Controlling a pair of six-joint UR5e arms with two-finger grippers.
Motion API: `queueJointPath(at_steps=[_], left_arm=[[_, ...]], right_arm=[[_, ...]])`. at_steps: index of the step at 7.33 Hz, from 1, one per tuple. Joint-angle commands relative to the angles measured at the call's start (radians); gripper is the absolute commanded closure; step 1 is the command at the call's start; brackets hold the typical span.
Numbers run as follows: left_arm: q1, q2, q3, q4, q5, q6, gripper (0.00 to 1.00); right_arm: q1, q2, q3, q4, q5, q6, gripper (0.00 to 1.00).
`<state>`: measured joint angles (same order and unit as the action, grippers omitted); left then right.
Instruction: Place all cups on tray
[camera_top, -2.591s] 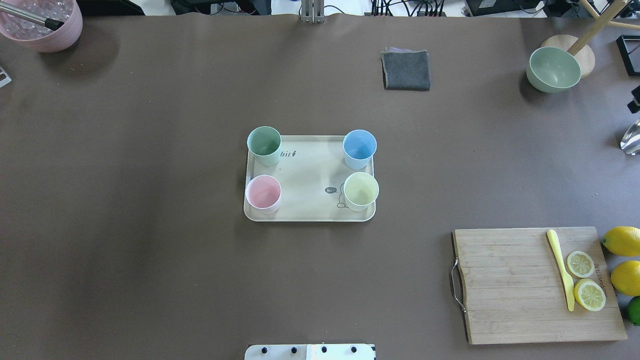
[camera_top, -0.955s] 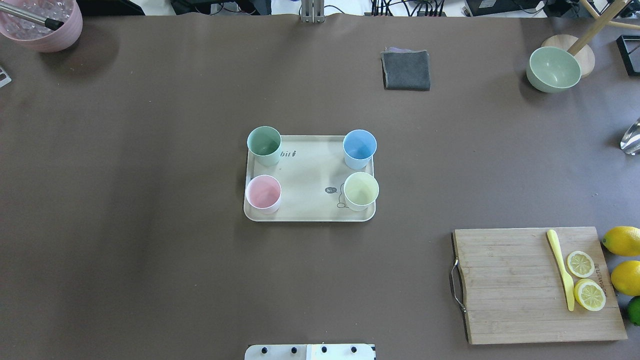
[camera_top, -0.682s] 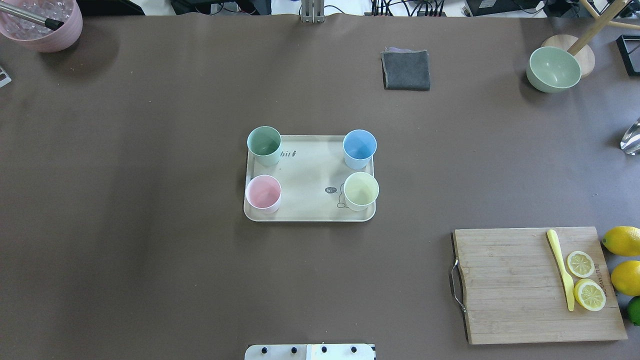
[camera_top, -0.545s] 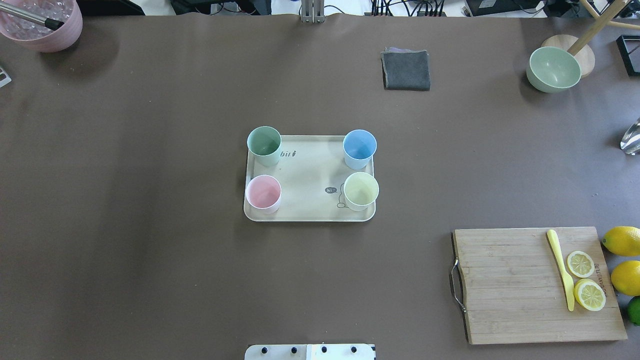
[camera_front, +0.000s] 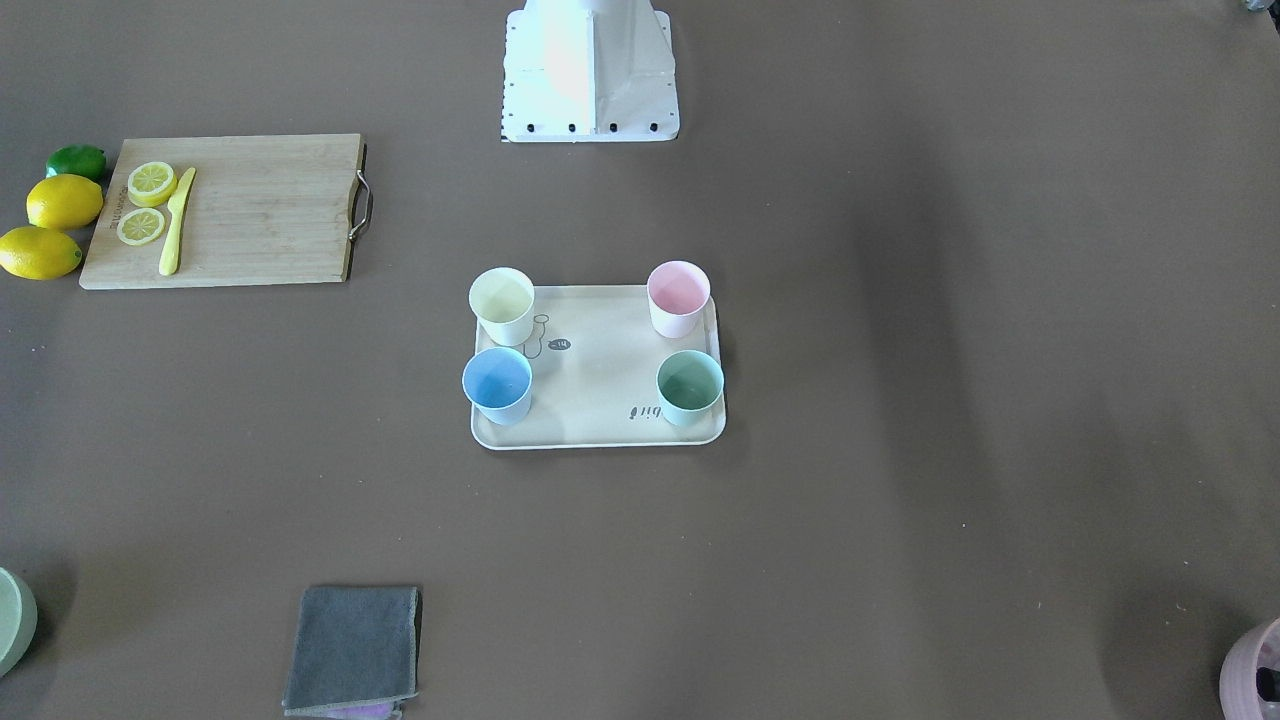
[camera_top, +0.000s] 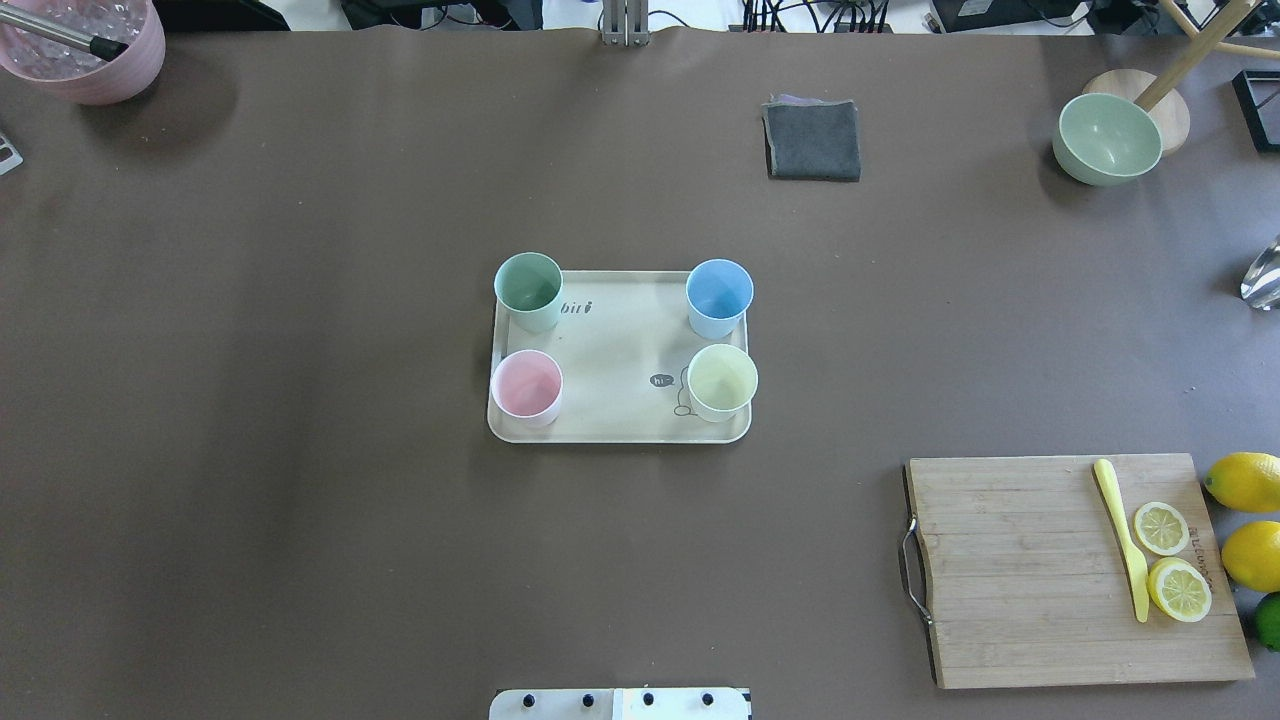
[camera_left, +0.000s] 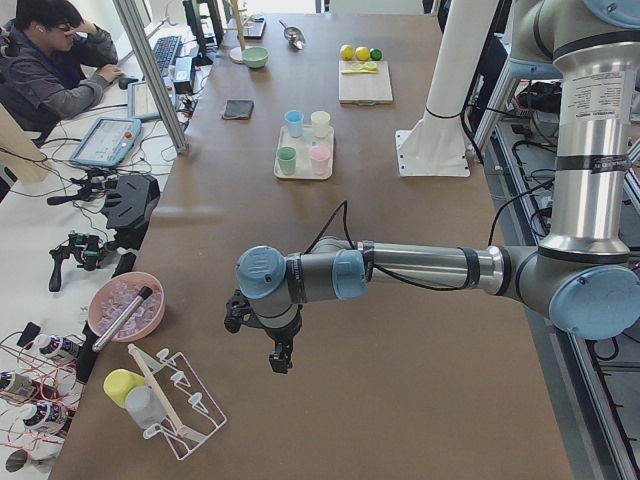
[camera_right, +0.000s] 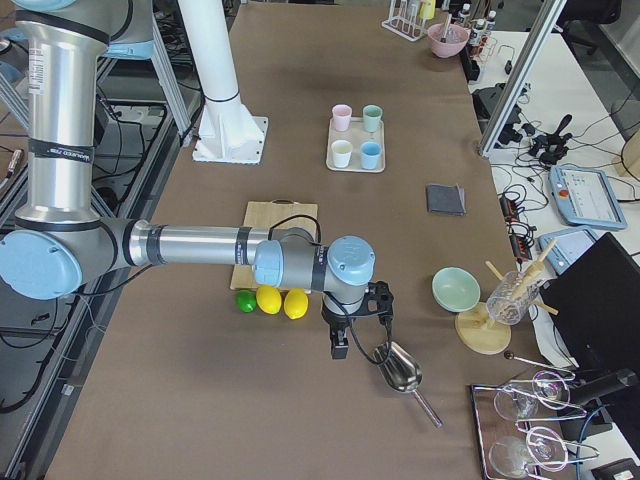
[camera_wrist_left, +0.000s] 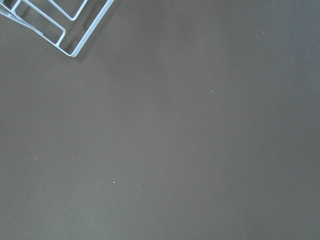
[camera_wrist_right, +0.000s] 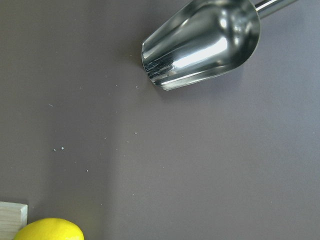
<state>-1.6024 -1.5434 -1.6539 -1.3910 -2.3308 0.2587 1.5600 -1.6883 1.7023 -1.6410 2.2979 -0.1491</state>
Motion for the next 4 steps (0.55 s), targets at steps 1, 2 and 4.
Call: queueJointPath(at_steps=[1,2,4], left_arm=[[-0.001,0.000,-0.026,0.000,0.002,-0.004,0.02],[0.001,-0.003,-0.026,0.001,0.002,-0.003,0.02],[-0.001,0.008,-0.026,0.001,0.002,-0.003,0.02]], right_arm=[[0.000,0.009,0.011,0.001,0.003,-0.004,0.00],[-0.043,0.009,0.002,0.000,0.000,-0.006,0.00],[-0.046,0.003,0.005,0.000,-0.005,-0.009,0.00]])
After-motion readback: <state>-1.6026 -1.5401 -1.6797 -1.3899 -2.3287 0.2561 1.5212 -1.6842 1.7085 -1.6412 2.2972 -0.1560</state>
